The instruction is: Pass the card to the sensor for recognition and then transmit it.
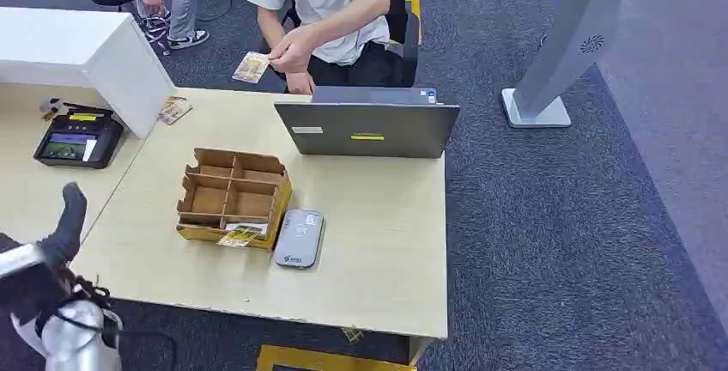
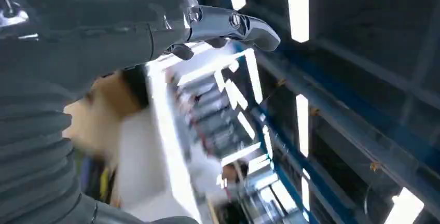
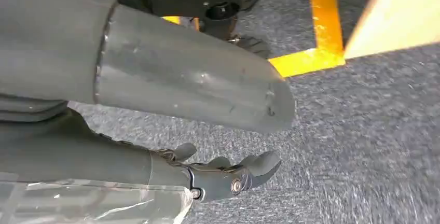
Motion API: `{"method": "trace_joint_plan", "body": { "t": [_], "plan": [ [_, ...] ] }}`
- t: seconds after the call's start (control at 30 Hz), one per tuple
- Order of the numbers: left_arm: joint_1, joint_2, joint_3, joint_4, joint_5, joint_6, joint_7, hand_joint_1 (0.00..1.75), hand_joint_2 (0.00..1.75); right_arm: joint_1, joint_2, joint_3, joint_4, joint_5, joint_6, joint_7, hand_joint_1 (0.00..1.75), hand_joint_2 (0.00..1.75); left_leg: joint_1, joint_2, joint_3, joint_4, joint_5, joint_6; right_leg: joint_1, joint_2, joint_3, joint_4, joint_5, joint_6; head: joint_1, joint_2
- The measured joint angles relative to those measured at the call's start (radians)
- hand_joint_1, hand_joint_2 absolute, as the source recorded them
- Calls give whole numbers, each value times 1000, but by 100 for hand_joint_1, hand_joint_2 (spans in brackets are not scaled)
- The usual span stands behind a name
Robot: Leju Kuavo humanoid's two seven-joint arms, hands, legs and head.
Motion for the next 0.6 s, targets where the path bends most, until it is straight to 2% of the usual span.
{"method": "trace_joint_plan", "body": {
  "t": [0.03,0.1,0.2,0.3,0.43,0.6],
  "plan": [
    [-75,54,-32,40,-167,19,98,0,175,-4,0,7,0,11,1,14,0,0,0,-2,-1,0,2,0,0,-2,-1,1,1,0,0,0],
    [-269,161,-115,184,-473,-13,304,0,175,-14,0,18,0,29,1,40,0,0,1,-5,-4,0,7,-1,0,-5,-4,1,4,-1,0,0],
    [-543,247,-245,418,-711,-60,481,0,175,-29,0,29,0,44,1,59,0,0,1,-3,-10,0,12,-4,1,-3,-8,2,13,-3,-2,0],
    [-744,282,-359,608,-823,-76,567,0,175,-30,0,33,0,55,2,69,0,0,0,5,-11,0,13,-3,2,5,-10,2,17,-2,-2,0],
    [-914,297,-460,785,-860,-122,618,0,175,-30,0,37,1,68,3,82,0,0,0,8,-11,0,12,-3,1,8,-11,2,17,-2,-1,0],
    [-997,313,-504,897,-854,-117,621,0,175,-36,2,43,1,77,6,94,0,0,0,8,-12,0,12,-3,1,7,-12,2,17,-2,-1,0]
  ]
}}
